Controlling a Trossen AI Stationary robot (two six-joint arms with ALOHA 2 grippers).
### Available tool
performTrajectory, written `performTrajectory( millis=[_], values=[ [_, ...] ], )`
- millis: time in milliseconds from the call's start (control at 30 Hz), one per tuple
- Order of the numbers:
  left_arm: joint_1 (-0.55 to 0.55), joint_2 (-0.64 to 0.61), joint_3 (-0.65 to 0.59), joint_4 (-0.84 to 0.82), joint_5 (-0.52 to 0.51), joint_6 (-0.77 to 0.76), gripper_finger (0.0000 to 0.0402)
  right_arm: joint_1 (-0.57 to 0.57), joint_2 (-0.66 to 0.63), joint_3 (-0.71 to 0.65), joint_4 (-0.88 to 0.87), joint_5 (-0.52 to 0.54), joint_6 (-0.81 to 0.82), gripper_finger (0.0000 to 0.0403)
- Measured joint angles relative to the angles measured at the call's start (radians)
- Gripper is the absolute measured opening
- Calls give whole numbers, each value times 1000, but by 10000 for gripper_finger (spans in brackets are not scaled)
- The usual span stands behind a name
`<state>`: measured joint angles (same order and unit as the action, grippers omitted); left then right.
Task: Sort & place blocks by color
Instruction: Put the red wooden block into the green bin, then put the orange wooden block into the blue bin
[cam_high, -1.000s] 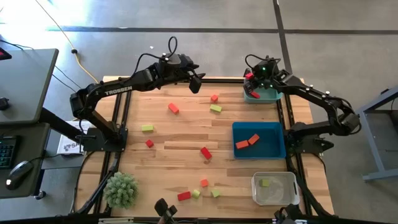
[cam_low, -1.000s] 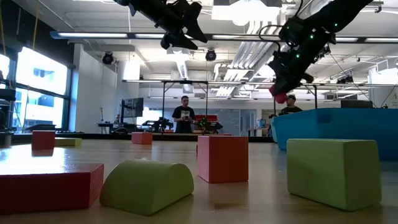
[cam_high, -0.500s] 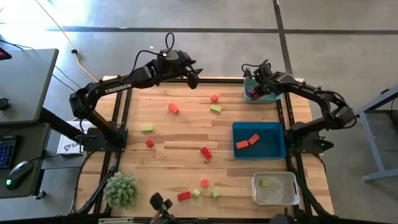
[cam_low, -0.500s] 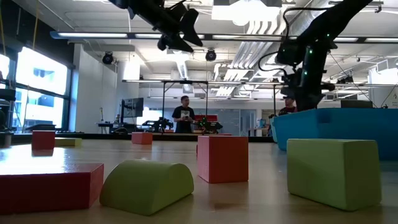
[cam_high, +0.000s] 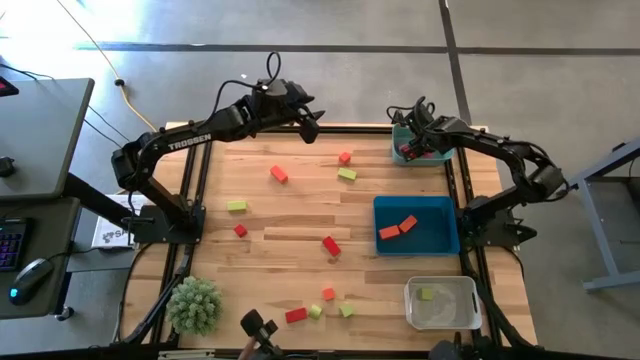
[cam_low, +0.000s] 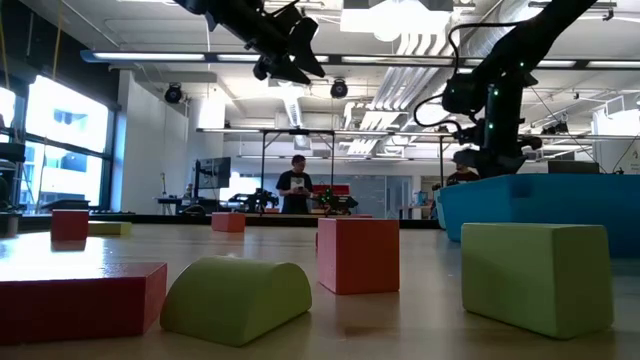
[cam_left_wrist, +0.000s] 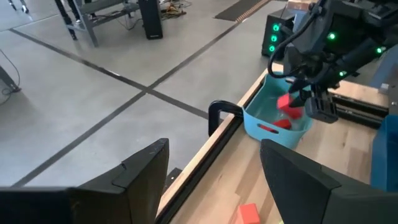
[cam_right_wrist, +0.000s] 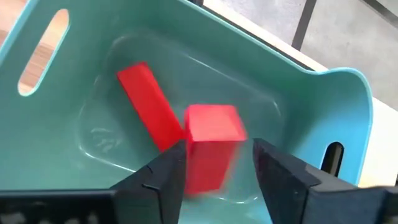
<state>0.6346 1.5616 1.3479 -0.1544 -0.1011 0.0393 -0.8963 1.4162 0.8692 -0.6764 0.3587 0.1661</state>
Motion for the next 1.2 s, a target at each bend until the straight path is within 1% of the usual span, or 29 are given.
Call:
performTrajectory(
  millis=[100, 200, 433, 600, 700, 833, 900, 1000, 1133, 1200],
  values=[
    [0, 0, 0, -9, 0, 17, 243, 0, 0, 4, -7, 4, 18, 190],
    [0, 0, 0, -25, 0, 17, 243, 0, 0, 46, -42, 5, 20, 200],
    [0, 0, 0, -63, 0, 16, 243, 0, 0, 178, -135, -8, 18, 201],
    [0, 0, 0, -116, 0, 8, 243, 0, 0, 251, -166, -68, 17, 201],
    [5, 0, 0, -184, 1, -33, 243, 0, 0, 275, -173, -114, 11, 201],
    [14, 1, 0, -284, 1, -146, 243, 0, 0, 287, -175, -162, 9, 202],
    [14, 1, 0, -324, 0, -176, 243, 0, 0, 290, -171, -175, -1, 202],
    [13, 1, 0, -387, 18, -183, 243, 0, 0, 290, -172, -176, -16, 202],
    [13, 0, 0, -519, 34, -167, 243, 0, 0, 290, -172, -178, -23, 202],
    [13, 0, 0, -578, 34, -169, 243, 0, 0, 290, -172, -195, -43, 202]
  ],
)
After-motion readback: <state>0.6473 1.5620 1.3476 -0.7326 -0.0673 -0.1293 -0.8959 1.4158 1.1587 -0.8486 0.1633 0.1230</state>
